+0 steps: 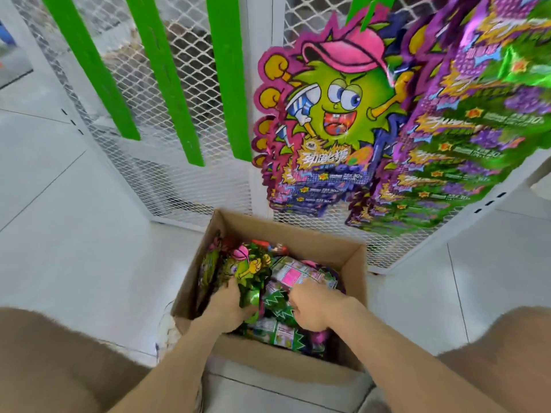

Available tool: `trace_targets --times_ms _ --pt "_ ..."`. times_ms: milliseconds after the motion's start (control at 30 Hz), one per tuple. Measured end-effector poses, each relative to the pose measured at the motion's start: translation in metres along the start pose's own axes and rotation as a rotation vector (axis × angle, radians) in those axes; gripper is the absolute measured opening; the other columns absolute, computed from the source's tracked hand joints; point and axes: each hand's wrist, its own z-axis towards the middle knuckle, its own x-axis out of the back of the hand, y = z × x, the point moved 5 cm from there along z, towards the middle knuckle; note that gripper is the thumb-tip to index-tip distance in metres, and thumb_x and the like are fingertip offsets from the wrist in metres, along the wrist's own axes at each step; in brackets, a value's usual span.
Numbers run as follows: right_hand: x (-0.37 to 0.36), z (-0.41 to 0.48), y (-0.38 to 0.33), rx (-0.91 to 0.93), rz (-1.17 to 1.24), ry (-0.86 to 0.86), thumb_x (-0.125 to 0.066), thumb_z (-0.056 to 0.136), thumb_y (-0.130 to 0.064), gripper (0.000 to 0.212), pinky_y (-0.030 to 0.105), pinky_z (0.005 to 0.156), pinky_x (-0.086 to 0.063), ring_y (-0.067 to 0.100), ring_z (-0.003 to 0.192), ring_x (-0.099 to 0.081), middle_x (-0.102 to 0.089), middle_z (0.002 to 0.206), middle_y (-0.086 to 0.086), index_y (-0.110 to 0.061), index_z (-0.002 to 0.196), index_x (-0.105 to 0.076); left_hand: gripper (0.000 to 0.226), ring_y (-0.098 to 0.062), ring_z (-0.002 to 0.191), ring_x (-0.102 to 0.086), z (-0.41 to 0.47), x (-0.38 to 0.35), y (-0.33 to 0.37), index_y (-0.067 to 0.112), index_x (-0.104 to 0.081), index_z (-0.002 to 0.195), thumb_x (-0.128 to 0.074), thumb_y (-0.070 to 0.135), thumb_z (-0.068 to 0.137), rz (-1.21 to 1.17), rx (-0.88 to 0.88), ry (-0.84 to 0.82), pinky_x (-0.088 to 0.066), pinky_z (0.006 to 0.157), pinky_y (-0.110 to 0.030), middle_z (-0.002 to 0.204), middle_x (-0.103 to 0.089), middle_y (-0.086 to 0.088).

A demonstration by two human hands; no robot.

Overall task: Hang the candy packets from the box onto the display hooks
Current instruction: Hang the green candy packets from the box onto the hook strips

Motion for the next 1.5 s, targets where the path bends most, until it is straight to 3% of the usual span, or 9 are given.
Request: trace_targets --times_ms 400,733,800,867,1000,1033,1067,1200,1500 --pt "0.044 0.018 0.043 -0.426 0.846 0.239 -0.049 0.108 -0.041 0.041 0.043 0.085 -0.061 0.042 0.107 -0.071 -0.06 0.105 0.018 0.0 0.109 -0.057 0.024 -0.018 0.065 -0.052 -0.024 0.027 0.086 0.021 -0.056 0.076 -0.069 0.04 0.081 -0.169 -0.302 0.004 -0.047 0.063 -0.035 0.066 -0.057 0.007" --pt "0.056 -0.029 0.045 -0.318 1.271 0.39 -0.06 0.093 0.003 0.019 0.04 0.063 -0.052 0.024 0.07 -0.051 -0.051 0.082 0.011 -0.016 0.092 -0.055 0.013 -0.016 0.094 -0.06 -0.047 0.119 0.091 0.021 -0.068 0.115 -0.06 0.028 0.108 -0.426 -0.384 0.261 -0.045 0.087 -0.031 0.101 -0.065 0.003" --pt "0.07 -0.044 0.037 -0.187 1.301 0.365 -0.058 0.09 0.004 0.008 0.065 0.088 -0.058 0.028 0.081 -0.053 -0.055 0.09 0.012 -0.002 0.095 -0.059 0.022 -0.017 0.103 -0.06 -0.053 0.138 0.084 0.021 -0.06 0.124 -0.068 0.028 0.104 -0.717 -0.186 0.217 -0.043 0.09 -0.028 0.114 -0.066 0.004" --pt "0.083 -0.062 0.031 -0.106 1.33 0.393 -0.054 0.092 0.008 0.018 0.035 0.074 -0.047 0.023 0.072 -0.059 -0.059 0.082 0.011 -0.007 0.096 -0.062 0.027 -0.019 0.096 -0.065 -0.059 0.143 0.086 0.021 -0.066 0.115 -0.08 0.029 0.094 -0.993 -0.116 0.05 -0.051 0.082 -0.032 0.111 -0.072 -0.004" --pt "0.096 -0.086 0.026 -0.05 1.346 0.441 -0.051 0.1 0.01 0.028 0.037 0.071 -0.057 0.013 0.063 -0.06 -0.062 0.082 0.009 -0.014 0.102 -0.065 0.031 -0.012 0.065 -0.07 -0.081 0.168 0.091 0.02 -0.069 0.108 -0.07 -0.008 0.094 -1.187 -0.201 0.136 -0.051 0.051 -0.024 0.099 -0.07 -0.005" --pt "0.097 -0.09 0.024 -0.041 1.341 0.422 -0.053 0.099 0.008 0.023 0.035 0.076 -0.036 0.018 0.071 -0.058 -0.06 0.089 0.013 -0.011 0.105 -0.064 0.034 -0.016 0.068 -0.07 -0.083 0.173 0.091 0.02 -0.07 0.109 -0.068 -0.01 0.095 -1.19 -0.213 0.155 -0.051 0.055 -0.027 0.102 -0.071 -0.008" --pt "0.098 -0.093 0.024 -0.052 1.341 0.427 -0.055 0.099 0.007 0.02 0.074 0.095 -0.05 0.022 0.079 -0.061 -0.065 0.094 0.013 -0.008 0.107 -0.065 0.035 -0.019 0.072 -0.071 -0.088 0.179 0.092 0.019 -0.07 0.113 -0.068 -0.011 0.095 -1.187 -0.227 0.16 -0.052 0.059 -0.029 0.105 -0.071 -0.01" --pt "0.109 -0.108 0.023 -0.086 1.216 0.508 -0.074 0.091 -0.006 0.008 0.033 0.075 -0.056 0.022 0.088 -0.071 -0.076 0.089 0.005 -0.012 0.097 -0.073 0.033 -0.024 0.084 -0.067 -0.103 0.201 0.097 0.015 -0.07 0.114 -0.067 -0.012 0.095 -1.02 -0.357 0.238 -0.053 0.067 -0.033 0.101 -0.071 -0.009" --pt "0.177 -0.134 -0.015 0.239 0.672 1.212 -0.06 0.105 -0.04 0.032 0.035 0.055 -0.039 0.006 0.056 -0.039 -0.047 0.059 -0.002 -0.019 0.081 -0.063 0.035 -0.022 0.087 -0.068 -0.13 0.273 0.121 0.032 -0.065 0.112 -0.075 0.011 0.086 -0.65 -0.521 0.41 -0.059 0.085 -0.053 0.107 -0.069 -0.003"
